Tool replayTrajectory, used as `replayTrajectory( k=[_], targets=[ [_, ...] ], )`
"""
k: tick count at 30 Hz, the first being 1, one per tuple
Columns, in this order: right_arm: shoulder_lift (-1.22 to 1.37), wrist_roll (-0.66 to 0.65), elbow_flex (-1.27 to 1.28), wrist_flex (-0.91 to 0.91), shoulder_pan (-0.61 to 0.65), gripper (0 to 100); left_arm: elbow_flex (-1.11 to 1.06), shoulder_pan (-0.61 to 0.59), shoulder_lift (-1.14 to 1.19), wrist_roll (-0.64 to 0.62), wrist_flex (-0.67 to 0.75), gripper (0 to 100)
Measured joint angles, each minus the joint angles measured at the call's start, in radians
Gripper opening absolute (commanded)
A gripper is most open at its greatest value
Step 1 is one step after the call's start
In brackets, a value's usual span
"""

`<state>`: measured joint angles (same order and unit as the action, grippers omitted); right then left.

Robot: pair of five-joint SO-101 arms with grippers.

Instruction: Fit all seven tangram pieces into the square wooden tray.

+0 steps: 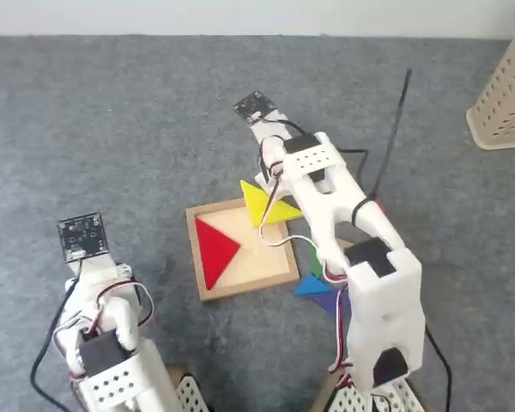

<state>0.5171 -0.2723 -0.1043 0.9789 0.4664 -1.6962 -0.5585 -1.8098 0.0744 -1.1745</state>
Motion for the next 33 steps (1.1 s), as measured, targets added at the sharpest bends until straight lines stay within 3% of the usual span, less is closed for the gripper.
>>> replayTrajectory(
  k=[18, 25, 33],
  targets=[
    [-0.035, -0.044, 0.054, -0.017, 0.164, 12.0, 0.0, 0.0, 0.0, 0.0, 0.0, 1],
    [-0.262, -0.044, 0.305, -0.112, 0.184, 12.0, 0.0, 0.0, 0.0, 0.0, 0.0, 1],
    [-0.623, -0.018, 0.603, -0.221, 0.061, 11.5, 0.0, 0.0, 0.0, 0.0, 0.0, 1]
  ],
)
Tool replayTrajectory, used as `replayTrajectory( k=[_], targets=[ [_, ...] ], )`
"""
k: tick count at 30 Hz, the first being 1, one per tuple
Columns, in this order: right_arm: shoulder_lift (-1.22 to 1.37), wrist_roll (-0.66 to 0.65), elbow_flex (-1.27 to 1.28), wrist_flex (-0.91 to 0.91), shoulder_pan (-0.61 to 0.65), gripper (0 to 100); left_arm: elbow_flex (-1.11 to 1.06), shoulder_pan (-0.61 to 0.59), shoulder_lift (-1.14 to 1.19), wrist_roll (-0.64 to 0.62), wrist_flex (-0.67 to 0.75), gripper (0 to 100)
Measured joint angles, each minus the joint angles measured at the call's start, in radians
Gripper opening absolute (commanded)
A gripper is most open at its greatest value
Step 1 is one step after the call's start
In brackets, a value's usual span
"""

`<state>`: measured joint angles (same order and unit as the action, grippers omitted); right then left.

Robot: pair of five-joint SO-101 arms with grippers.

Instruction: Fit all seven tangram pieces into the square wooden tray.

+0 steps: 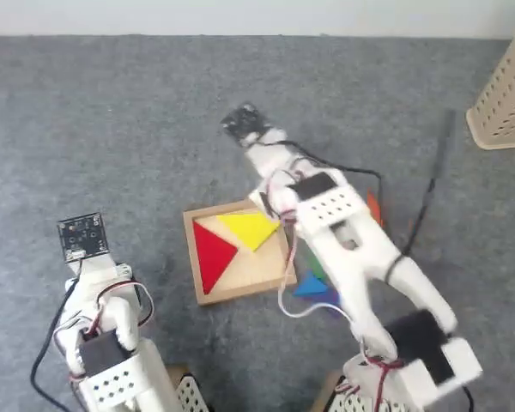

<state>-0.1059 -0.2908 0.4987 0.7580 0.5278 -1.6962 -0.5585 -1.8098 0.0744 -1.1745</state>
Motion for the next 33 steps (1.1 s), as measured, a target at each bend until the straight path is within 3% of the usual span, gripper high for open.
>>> replayTrajectory(
  k=[13, 24, 33],
  targets=[
    [0.143, -0.041, 0.08, -0.051, -0.021, 7.2, 0.0, 0.0, 0.0, 0.0, 0.0, 1],
    [0.187, -0.043, 0.046, -0.087, 0.092, 7.4, 0.0, 0.0, 0.0, 0.0, 0.0, 1],
    [0.18, -0.029, 0.049, -0.078, 0.109, 7.4, 0.0, 0.0, 0.0, 0.0, 0.0, 1]
  ],
)
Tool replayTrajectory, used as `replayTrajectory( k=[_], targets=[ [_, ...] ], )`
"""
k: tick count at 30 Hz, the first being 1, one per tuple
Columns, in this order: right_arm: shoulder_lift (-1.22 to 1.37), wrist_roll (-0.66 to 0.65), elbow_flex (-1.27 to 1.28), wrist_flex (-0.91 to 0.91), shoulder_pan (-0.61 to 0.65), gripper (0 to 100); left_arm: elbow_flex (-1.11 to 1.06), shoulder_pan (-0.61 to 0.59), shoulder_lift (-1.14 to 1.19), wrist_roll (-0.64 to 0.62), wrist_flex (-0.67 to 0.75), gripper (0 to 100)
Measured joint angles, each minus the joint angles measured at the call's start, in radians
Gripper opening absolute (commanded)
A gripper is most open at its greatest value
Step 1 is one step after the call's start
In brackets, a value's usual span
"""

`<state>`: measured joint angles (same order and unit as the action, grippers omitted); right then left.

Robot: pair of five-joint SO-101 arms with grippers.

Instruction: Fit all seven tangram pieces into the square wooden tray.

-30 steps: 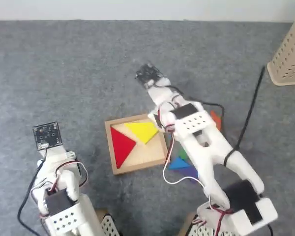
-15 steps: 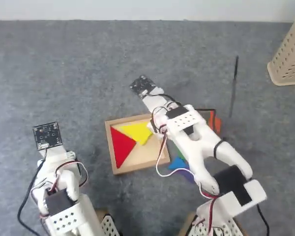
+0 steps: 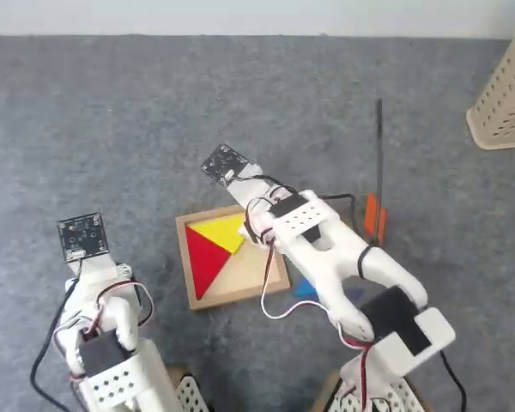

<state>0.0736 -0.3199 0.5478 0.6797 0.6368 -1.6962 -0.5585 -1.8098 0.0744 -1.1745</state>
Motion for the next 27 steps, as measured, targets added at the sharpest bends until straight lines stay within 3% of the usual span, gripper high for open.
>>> replayTrajectory(
  k=[4, 11, 19, 27],
  targets=[
    [-0.098, 0.028, 0.0, 0.091, -0.038, 7.9, 0.0, 0.0, 0.0, 0.0, 0.0, 1],
    [-0.103, 0.078, 0.0, 0.167, -0.046, 23.5, 0.0, 0.0, 0.0, 0.0, 0.0, 1],
    [0.048, 0.087, -0.058, 0.169, -0.046, 23.3, 0.0, 0.0, 0.0, 0.0, 0.0, 1],
    [0.097, 0.095, -0.107, 0.187, -0.046, 13.0, 0.0, 0.0, 0.0, 0.0, 0.0, 1]
  ],
)
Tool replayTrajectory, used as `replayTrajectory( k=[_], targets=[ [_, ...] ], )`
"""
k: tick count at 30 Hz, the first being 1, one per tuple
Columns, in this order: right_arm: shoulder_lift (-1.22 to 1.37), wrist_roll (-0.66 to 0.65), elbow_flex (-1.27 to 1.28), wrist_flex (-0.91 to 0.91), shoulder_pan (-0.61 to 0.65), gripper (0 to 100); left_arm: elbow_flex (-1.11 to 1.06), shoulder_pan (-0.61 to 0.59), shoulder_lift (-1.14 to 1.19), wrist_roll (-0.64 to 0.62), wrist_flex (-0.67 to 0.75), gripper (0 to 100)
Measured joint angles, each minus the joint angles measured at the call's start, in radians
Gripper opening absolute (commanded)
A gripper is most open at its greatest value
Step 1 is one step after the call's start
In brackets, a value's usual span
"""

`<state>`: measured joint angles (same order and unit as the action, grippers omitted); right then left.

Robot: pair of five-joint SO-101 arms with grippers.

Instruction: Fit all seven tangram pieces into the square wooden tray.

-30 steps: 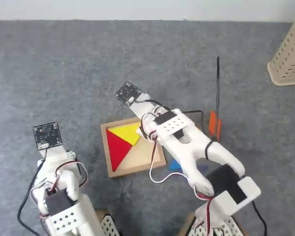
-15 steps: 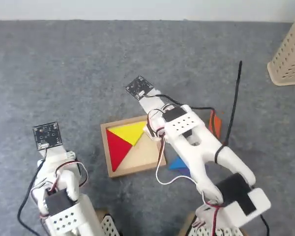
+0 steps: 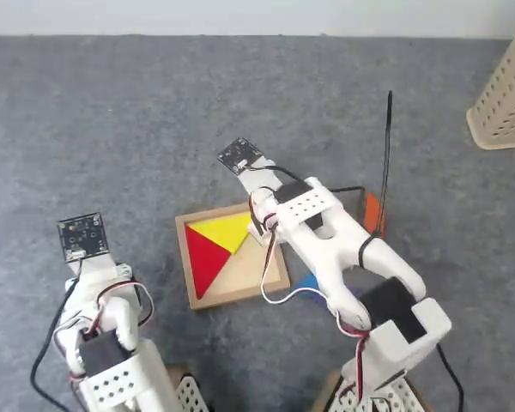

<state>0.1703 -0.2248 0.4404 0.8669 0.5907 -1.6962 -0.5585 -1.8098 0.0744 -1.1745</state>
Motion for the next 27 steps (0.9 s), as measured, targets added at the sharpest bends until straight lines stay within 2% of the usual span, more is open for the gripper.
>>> replayTrajectory(
  k=[21, 27],
  targets=[
    [0.021, 0.041, -0.041, 0.071, 0.026, 16.3, 0.0, 0.0, 0.0, 0.0, 0.0, 1],
    [-0.069, 0.075, 0.02, 0.083, 0.051, 16.3, 0.0, 0.0, 0.0, 0.0, 0.0, 1]
  ],
)
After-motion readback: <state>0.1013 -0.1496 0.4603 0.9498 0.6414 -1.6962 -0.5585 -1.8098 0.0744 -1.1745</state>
